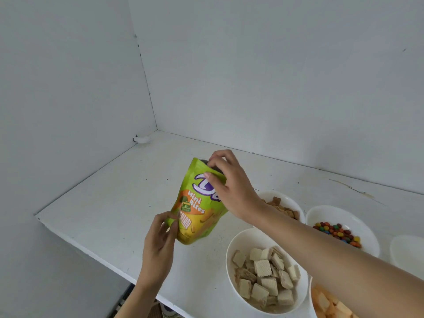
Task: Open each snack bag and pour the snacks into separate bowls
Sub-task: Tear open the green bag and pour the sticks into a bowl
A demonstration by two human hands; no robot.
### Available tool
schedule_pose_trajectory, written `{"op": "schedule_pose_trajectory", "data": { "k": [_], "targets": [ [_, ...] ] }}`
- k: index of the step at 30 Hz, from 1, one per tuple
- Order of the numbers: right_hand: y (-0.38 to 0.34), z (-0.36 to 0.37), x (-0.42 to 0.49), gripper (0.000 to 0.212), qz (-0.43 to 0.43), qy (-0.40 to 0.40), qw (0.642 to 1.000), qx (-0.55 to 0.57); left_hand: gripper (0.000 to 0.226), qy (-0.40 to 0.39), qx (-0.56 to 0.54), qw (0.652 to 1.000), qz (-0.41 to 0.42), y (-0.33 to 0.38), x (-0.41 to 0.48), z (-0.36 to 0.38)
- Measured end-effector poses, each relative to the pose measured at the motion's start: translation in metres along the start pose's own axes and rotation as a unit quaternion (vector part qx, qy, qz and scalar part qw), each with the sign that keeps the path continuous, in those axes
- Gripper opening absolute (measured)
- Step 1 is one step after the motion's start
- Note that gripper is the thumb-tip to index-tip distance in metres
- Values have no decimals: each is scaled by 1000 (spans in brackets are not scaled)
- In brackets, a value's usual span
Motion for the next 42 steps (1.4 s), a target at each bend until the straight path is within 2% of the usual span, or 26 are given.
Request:
{"op": "schedule_pose_trajectory", "data": {
  "k": [2,7,10,15,19,24,30,34,42],
  "targets": [
    [0,-13,4,9,10,21,1000,16,16,-20,-63,997,-27,0,11,5],
    [0,-40,11,12,22,55,998,19,38,-44,-220,968,-108,0,35,30],
    [8,-55,11,6,34,86,996,0,39,-50,-254,958,-127,1,42,49],
    [25,-87,4,11,53,160,986,-9,34,-55,-260,950,-162,-7,41,81],
    [42,-103,-4,22,98,131,986,39,33,-68,-262,947,-171,-10,46,106],
    [58,-140,-18,25,94,134,986,28,34,-106,-232,956,-142,6,52,142],
    [86,-200,-40,18,111,131,984,38,31,-154,-209,959,-114,26,45,197],
    [113,-242,-67,14,123,124,985,-2,30,-175,-194,959,-109,32,34,237],
    [163,-307,-133,11,150,129,980,11,28,-208,-176,954,-123,25,-7,318]
  ]
}}
Point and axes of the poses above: each hand's wrist, its own x-axis towards the middle knuckle, its own z-axis out of the palm, y = z × x, the point moved 10 cm from there along x, towards the middle knuckle, and after that the axes turned 9 degrees about -x, right-handed, at the moved point
